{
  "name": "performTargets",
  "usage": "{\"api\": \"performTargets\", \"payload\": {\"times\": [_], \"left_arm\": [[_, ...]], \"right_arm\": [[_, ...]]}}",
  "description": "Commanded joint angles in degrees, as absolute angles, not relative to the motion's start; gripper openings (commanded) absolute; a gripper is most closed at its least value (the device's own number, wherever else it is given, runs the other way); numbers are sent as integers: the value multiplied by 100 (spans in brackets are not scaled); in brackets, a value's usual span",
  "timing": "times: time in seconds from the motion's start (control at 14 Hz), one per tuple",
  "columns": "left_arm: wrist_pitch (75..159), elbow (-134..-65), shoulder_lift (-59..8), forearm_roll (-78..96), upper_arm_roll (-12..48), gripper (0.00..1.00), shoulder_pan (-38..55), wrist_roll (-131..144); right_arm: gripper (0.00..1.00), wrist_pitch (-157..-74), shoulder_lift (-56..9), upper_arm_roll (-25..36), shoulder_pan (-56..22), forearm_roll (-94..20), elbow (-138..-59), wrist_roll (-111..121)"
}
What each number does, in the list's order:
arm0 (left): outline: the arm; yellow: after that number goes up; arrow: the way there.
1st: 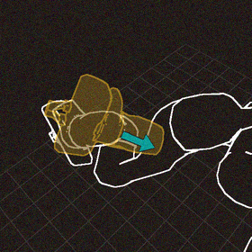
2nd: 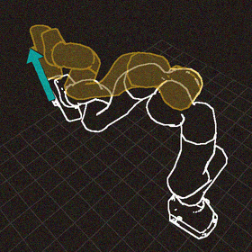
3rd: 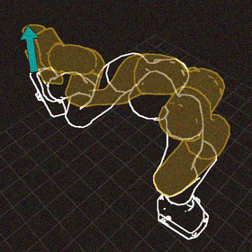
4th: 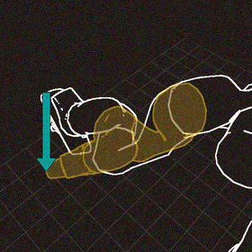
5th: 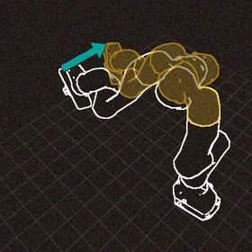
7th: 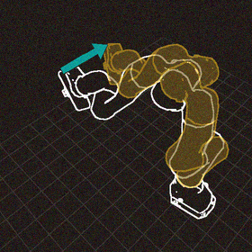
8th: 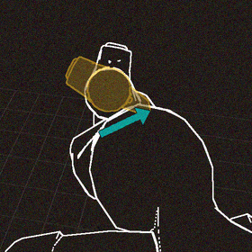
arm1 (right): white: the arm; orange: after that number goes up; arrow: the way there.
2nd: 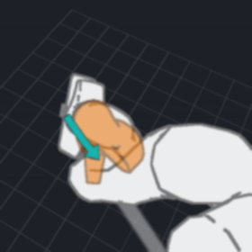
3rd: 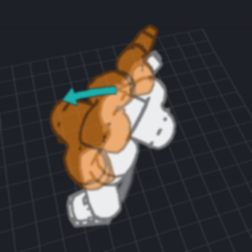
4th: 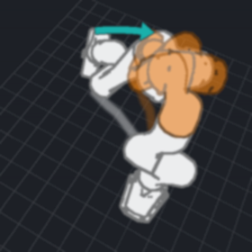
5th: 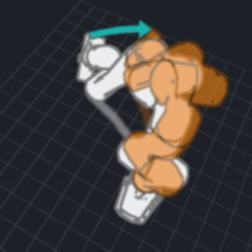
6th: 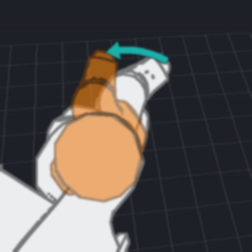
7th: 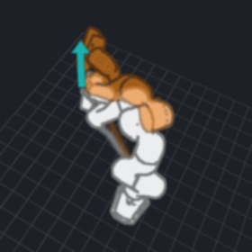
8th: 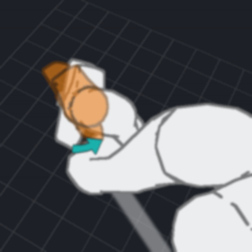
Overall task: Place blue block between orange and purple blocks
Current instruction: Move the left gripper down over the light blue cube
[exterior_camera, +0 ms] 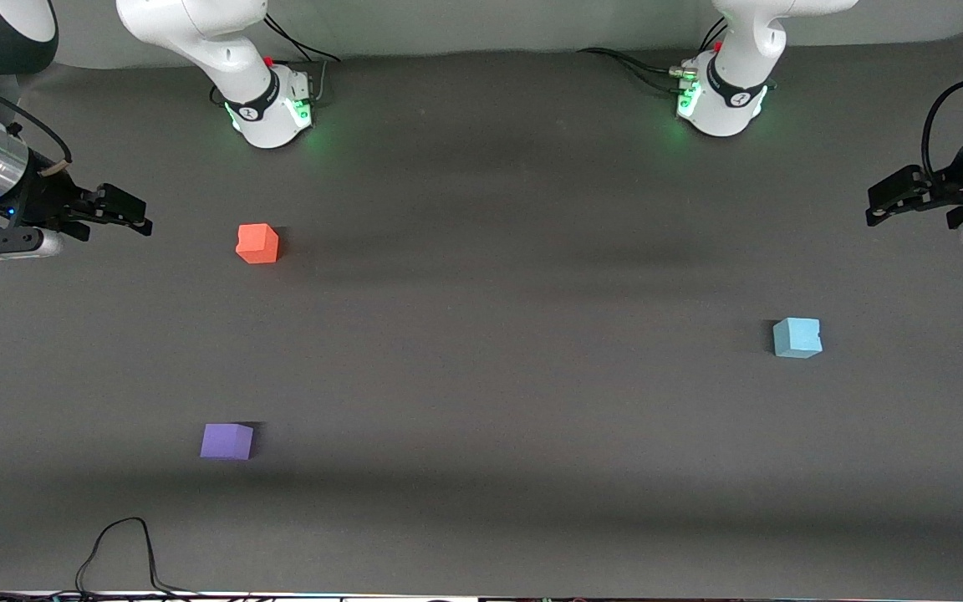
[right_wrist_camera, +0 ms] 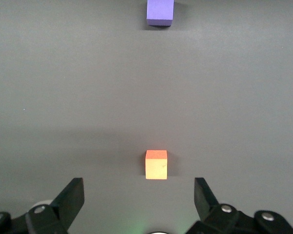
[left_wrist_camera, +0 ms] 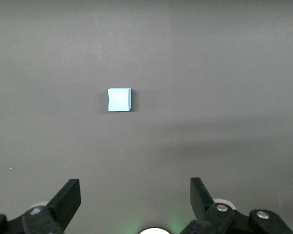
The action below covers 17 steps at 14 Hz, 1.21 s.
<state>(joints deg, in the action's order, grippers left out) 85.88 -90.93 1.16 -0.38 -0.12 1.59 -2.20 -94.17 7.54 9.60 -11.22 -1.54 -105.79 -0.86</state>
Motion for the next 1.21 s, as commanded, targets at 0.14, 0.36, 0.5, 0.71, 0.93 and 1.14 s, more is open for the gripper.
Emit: {"api": "performTargets", "payload": {"times": [0.14, 0.36, 0.5, 0.71, 0.93, 1.14], "left_arm": [[8561, -9017, 62, 9, -88, 100, 255, -149], [8587, -9018, 35, 9, -88, 100, 255, -158], [8596, -9061, 44, -9, -97, 100, 229, -211], [8815, -9429, 263, -26, -97, 100, -78, -682], [8991, -9860, 579, -97, -114, 100, -377, -1325], [9132, -10186, 791, -97, -123, 100, -554, -1415]], "right_arm": [[100, -9378, 905, 1011, -1187, -123, -10688, 0], [100, -9387, 905, 1011, -1187, -123, -10679, 17], [100, -9387, 905, 1011, -1178, -123, -10679, 18], [100, -9396, 905, 1011, -1187, -123, -10679, 18], [100, -9387, 905, 1011, -1178, -123, -10679, 18], [100, -9387, 914, 1011, -1178, -123, -10679, 18]]}}
